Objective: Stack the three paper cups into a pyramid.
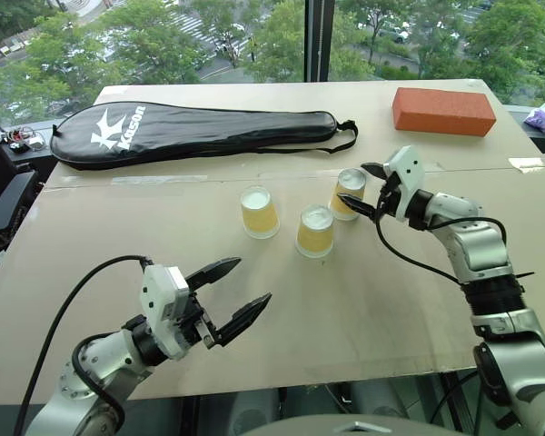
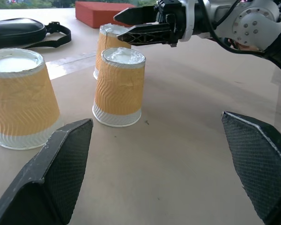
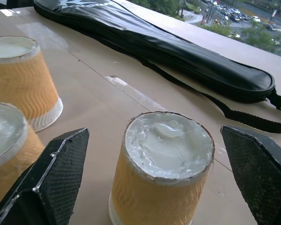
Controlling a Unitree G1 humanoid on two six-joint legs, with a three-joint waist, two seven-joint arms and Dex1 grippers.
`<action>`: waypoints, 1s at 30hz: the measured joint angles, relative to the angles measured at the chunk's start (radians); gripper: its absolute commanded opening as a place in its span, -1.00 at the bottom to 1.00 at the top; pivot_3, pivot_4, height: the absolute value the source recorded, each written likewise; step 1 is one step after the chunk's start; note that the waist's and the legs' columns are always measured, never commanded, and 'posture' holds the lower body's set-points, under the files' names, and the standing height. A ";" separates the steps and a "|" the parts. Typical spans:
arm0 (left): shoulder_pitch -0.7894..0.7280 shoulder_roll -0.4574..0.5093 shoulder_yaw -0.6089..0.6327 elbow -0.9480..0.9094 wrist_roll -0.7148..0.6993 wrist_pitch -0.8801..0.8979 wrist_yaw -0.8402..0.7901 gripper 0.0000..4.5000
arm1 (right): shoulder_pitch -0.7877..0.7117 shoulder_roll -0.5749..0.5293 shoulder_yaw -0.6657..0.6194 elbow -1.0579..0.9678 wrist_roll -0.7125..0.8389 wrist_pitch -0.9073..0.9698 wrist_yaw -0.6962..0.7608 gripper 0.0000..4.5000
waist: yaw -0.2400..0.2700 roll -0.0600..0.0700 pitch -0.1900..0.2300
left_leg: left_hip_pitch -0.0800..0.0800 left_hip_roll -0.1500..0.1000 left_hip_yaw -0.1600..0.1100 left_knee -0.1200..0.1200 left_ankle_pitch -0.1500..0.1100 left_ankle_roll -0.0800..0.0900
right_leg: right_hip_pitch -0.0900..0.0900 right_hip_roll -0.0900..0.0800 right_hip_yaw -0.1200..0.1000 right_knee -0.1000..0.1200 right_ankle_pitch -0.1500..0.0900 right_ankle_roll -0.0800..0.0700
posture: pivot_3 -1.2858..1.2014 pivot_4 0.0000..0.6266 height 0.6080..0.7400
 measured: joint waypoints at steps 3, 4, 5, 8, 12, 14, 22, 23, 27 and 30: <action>0.002 0.001 0.000 -0.008 -0.002 0.001 0.005 1.00 | -0.013 0.009 0.000 0.062 -0.020 -0.019 -0.006 0.97 | 0.001 0.000 0.000 | 0.000 0.000 0.000 0.000 0.000 0.000 | 0.000 0.000 0.000 0.000 0.000 0.000 | 0.03 -0.52 1.00; 0.002 0.001 0.000 -0.017 -0.004 0.002 0.011 1.00 | -0.015 0.010 0.000 0.094 -0.030 -0.032 -0.005 0.74 | 0.001 0.000 0.000 | 0.000 0.000 0.000 0.000 0.000 0.000 | 0.000 -0.001 0.000 0.000 0.000 0.000 | 0.03 -0.52 1.00; 0.002 0.002 0.000 -0.021 -0.005 0.002 0.013 1.00 | -0.015 0.011 0.000 0.109 -0.033 -0.037 -0.002 0.56 | 0.000 0.000 0.000 | 0.000 0.000 0.000 0.000 0.000 0.000 | 0.000 -0.001 0.000 0.000 0.000 0.000 | 0.03 -0.52 1.00; 0.001 0.002 0.000 -0.025 -0.006 0.004 0.020 1.00 | -0.015 0.010 -0.001 0.118 -0.039 -0.052 0.003 0.11 | -0.001 0.000 0.000 | 0.000 0.000 0.000 -0.001 0.000 0.000 | 0.000 0.000 0.000 0.000 0.000 0.000 | 0.03 -0.52 1.00; -0.002 0.002 -0.001 -0.025 -0.006 0.011 0.026 1.00 | -0.013 -0.012 -0.008 0.113 -0.039 -0.058 0.011 -0.13 | 0.000 0.000 0.000 | 0.000 0.000 0.000 -0.001 0.000 0.000 | 0.000 0.000 0.000 0.000 0.000 0.000 | 0.03 -0.52 1.00; -0.005 0.002 -0.002 -0.025 -0.006 0.012 0.027 1.00 | -0.007 -0.024 -0.013 0.105 -0.039 -0.059 0.015 -0.14 | 0.000 0.000 0.000 | 0.000 0.000 0.000 -0.001 0.000 0.000 | 0.000 0.000 0.000 0.000 0.000 0.000 | 0.03 -0.52 1.00; -0.032 0.004 -0.003 -0.025 -0.004 0.019 0.032 1.00 | 0.121 -0.136 -0.088 -0.210 0.102 0.044 0.113 -0.15 | 0.002 0.001 0.001 | 0.000 0.000 -0.001 -0.002 0.000 0.000 | 0.000 0.000 0.000 -0.001 0.000 0.000 | 0.03 -0.52 1.00; -0.033 0.002 -0.003 -0.025 -0.002 0.018 0.035 1.00 | 0.146 -0.152 -0.088 -0.260 0.121 0.066 0.129 -0.16 | 0.002 0.001 0.001 | 0.000 0.000 -0.001 -0.003 0.000 0.000 | 0.000 0.000 -0.001 -0.001 0.000 0.000 | 0.03 -0.52 1.00; -0.034 -0.015 -0.005 -0.024 0.031 -0.003 0.042 1.00 | 0.243 -0.193 -0.084 -0.420 0.186 0.152 0.175 -0.16 | 0.000 0.001 0.001 | 0.001 0.000 -0.002 -0.003 0.000 0.000 | 0.000 0.000 0.000 0.000 0.000 0.001 | 0.03 -0.52 1.00; -0.030 -0.020 -0.009 -0.024 0.031 -0.015 0.027 1.00 | 0.281 -0.210 -0.070 -0.503 0.220 0.201 0.189 -0.17 | 0.000 0.001 0.001 | 0.002 0.000 -0.001 -0.002 0.000 0.000 | 0.000 0.000 0.001 0.000 0.000 0.001 | 0.03 -0.52 1.00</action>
